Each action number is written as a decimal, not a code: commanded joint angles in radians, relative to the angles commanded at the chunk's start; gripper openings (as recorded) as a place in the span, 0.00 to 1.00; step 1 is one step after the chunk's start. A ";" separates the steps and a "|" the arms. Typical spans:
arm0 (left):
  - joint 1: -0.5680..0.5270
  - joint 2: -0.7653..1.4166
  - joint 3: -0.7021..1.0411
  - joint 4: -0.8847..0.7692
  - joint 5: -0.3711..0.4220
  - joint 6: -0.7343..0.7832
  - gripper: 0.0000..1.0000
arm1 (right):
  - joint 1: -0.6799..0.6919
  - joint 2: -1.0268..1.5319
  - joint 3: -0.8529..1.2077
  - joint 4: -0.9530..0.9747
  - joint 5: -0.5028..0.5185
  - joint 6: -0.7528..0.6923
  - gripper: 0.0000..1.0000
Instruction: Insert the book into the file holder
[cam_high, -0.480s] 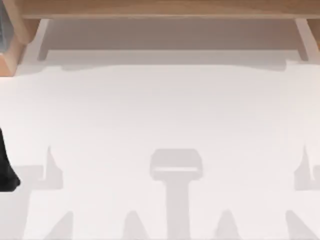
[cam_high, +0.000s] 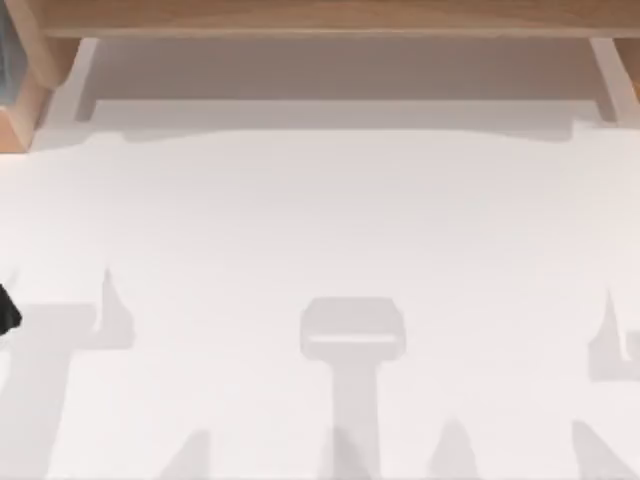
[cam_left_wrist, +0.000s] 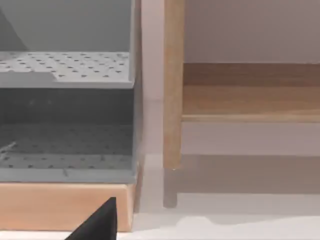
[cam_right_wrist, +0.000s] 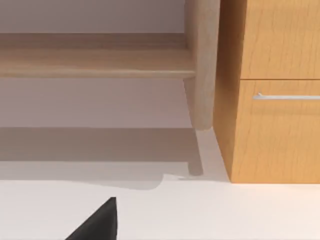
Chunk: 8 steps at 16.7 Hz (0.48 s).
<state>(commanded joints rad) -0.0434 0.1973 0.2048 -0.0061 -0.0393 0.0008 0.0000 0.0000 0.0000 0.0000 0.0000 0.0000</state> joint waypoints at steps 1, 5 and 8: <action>-0.013 0.061 0.063 -0.002 -0.012 0.000 1.00 | 0.000 0.000 0.000 0.000 0.000 0.000 1.00; -0.079 0.358 0.372 -0.011 -0.071 0.002 1.00 | 0.000 0.000 0.000 0.000 0.000 0.000 1.00; -0.135 0.618 0.643 -0.019 -0.123 0.003 1.00 | 0.000 0.000 0.000 0.000 0.000 0.000 1.00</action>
<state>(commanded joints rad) -0.1787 0.8150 0.8475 -0.0251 -0.1621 0.0035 0.0000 0.0000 0.0000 0.0000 0.0000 0.0000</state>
